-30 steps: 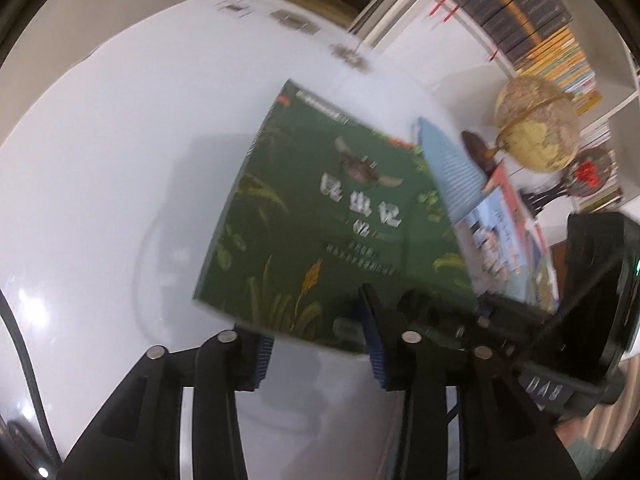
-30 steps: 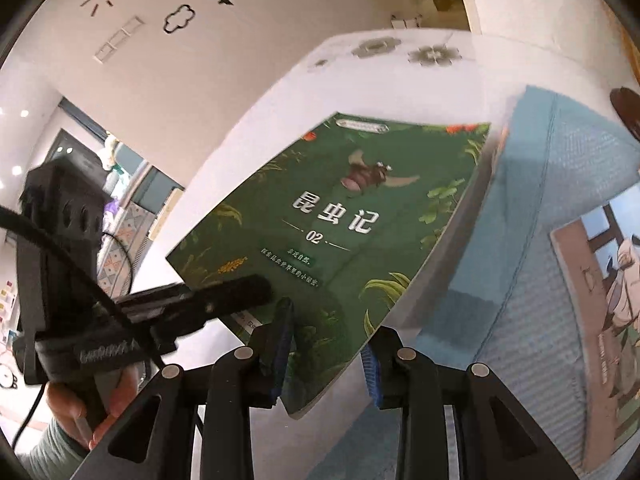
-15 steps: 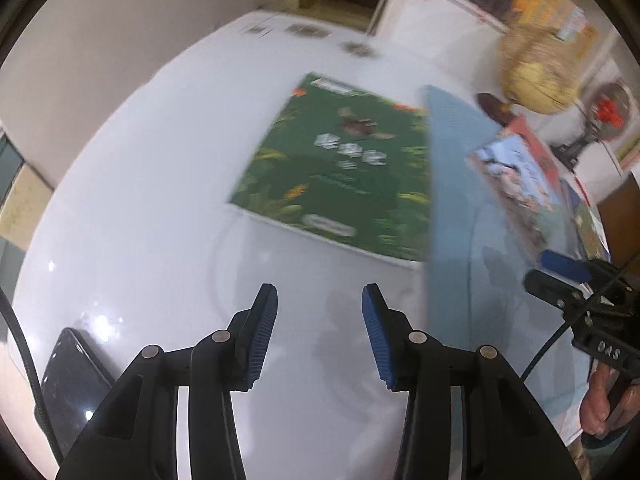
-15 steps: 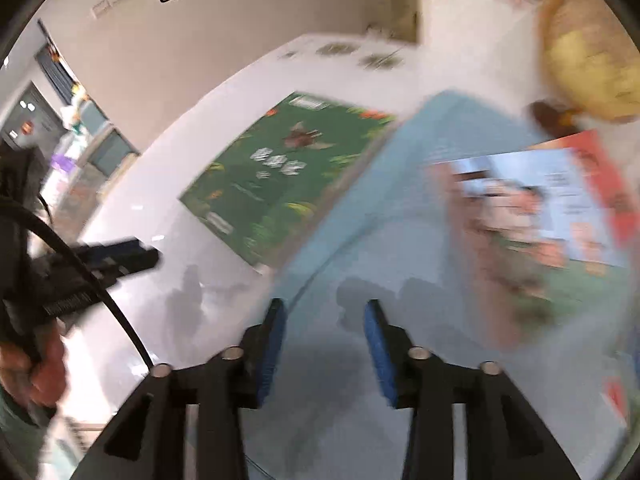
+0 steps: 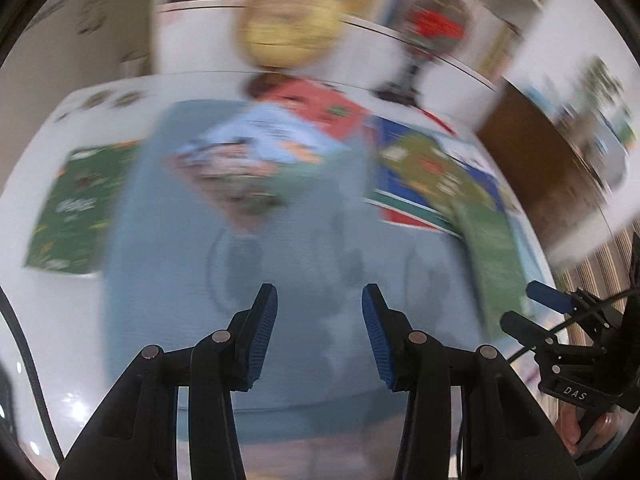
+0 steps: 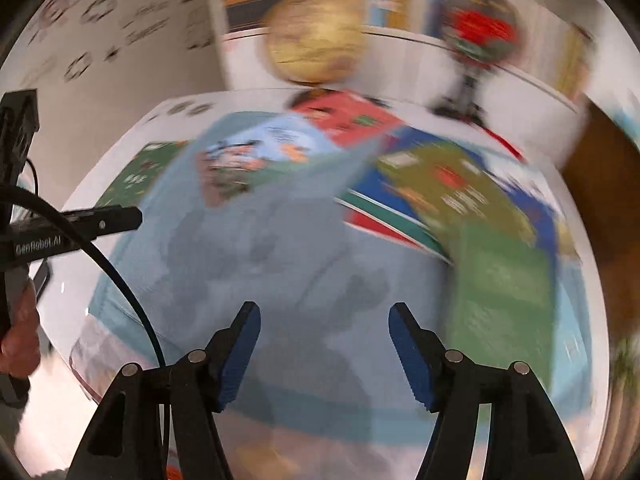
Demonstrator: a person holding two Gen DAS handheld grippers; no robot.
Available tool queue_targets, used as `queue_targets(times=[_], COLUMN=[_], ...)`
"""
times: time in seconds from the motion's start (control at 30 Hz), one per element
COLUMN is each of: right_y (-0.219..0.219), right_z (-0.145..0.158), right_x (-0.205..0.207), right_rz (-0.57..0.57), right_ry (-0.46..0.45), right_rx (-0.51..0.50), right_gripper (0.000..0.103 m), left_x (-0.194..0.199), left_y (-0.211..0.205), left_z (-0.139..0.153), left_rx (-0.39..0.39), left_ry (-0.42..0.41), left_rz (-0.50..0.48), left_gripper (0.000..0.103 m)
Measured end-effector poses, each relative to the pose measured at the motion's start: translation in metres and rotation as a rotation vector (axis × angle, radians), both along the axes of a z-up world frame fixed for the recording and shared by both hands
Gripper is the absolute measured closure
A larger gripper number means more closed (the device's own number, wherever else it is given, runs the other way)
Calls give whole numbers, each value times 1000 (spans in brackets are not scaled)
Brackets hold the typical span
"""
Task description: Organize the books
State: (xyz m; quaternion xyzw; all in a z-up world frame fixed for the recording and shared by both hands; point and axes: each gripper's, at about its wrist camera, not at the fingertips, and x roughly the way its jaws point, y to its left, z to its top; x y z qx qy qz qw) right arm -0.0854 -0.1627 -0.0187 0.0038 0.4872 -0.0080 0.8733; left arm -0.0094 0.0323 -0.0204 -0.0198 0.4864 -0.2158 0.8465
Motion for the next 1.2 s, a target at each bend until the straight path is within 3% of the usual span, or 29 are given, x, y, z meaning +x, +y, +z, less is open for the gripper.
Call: queue_targets(times=[0.2,0.37,0.43,0.53,0.7,0.87,0.93,0.97,1.2], right_y=[-89,-155,-175,-205,-241,-254,-256,-256,-255], right_z=[10,2,-4,-16,-41,-62,-68,-72,-77], right_x=[-58,-81,-82,-76,-54,-32,-25,-22,-4], right_rz=[-199,-390,-446,-520,-588,-570,-544,-487,-309], right_ry=[-9,14,20,49,78,114,123,142,134], right_rx=[-3,96,119,161,280,339,334,379,317], right_gripper=[38,38,39,49,49,49,49,49,49], left_x=[-36,-41,-33,-25,-7,1,2,2,-6], left_y=[-110,-164,-179,-201,-224,-238,-241,-243,-255], left_z=[-10,-20,-26,-35,-53,-71,-75,-78,-97], left_rx=[27,54,30,32,5,53,57,55,70], left_ry=[35,66,92,89,135,163,168,173,215], left_rz=[-193,-322,-358,-413,-442,-418,-400,-386,-271], left_gripper=[61,61,61,61,61,63,64,64,67])
